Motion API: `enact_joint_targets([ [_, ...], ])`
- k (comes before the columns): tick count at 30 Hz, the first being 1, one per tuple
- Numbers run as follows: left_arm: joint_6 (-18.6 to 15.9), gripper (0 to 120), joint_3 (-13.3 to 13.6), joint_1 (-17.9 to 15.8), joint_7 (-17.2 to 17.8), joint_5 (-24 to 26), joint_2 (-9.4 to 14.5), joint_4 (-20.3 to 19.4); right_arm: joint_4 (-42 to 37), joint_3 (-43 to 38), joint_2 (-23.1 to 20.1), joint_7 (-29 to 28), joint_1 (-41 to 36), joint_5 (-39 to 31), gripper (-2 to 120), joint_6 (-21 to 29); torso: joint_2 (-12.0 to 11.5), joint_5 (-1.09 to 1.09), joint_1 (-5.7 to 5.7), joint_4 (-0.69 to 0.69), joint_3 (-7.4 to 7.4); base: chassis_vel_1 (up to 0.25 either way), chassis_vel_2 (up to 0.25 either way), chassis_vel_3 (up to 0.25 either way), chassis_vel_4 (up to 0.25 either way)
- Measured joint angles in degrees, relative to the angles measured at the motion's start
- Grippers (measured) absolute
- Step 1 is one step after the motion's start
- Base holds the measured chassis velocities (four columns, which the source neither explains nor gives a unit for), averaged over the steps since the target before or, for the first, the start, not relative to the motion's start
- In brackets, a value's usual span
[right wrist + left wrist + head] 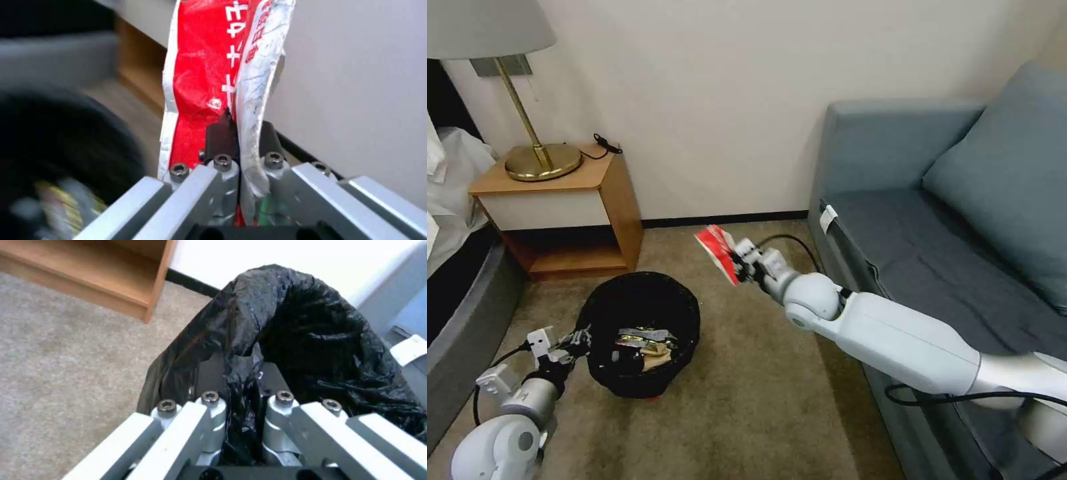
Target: Pick up the trash bin, then pick up the garbage on the floor and place it into the trash bin.
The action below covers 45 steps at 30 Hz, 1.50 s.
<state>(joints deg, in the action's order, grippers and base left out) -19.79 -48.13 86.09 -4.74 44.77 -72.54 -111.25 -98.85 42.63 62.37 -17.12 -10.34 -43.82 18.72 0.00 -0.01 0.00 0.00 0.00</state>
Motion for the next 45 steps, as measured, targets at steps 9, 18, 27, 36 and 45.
enact_joint_targets([
  [9,-0.90,6,0.98,0.14,0.75,0.62,-0.33,-1.61,-2.89,6.74,5.51,-0.66,0.99,0.32,0,-0.14,0.00,-0.01,0.00,0.01,0.00,0.000,0.000,0.000,0.000],
  [18,-1.41,6,0.42,1.34,1.14,1.75,-1.35,-3.32,-1.14,10.20,3.78,0.43,-3.91,5.83,0,-1.00,0.00,0.01,0.00,-0.01,0.00,0.000,0.000,0.000,0.000],
  [27,-1.90,6,0.22,1.56,1.46,2.44,-2.26,-4.04,0.52,11.61,3.92,0.36,-5.64,8.93,0,-0.80,0.00,0.01,0.00,-0.01,0.00,0.000,0.000,0.000,0.000],
  [36,-2.39,6,-0.43,1.69,1.63,3.56,-2.67,-4.26,1.43,12.25,4.09,-0.88,-6.55,10.28,26,-0.17,0.00,0.01,0.00,-0.01,0.00,0.000,0.000,0.000,0.000],
  [45,-2.82,6,-0.74,1.58,2.05,4.83,-2.27,-3.60,-1.13,10.12,2.73,-2.68,-6.52,10.14,58,0.33,0.00,0.01,0.00,0.00,0.00,0.000,0.000,0.000,0.000],
])
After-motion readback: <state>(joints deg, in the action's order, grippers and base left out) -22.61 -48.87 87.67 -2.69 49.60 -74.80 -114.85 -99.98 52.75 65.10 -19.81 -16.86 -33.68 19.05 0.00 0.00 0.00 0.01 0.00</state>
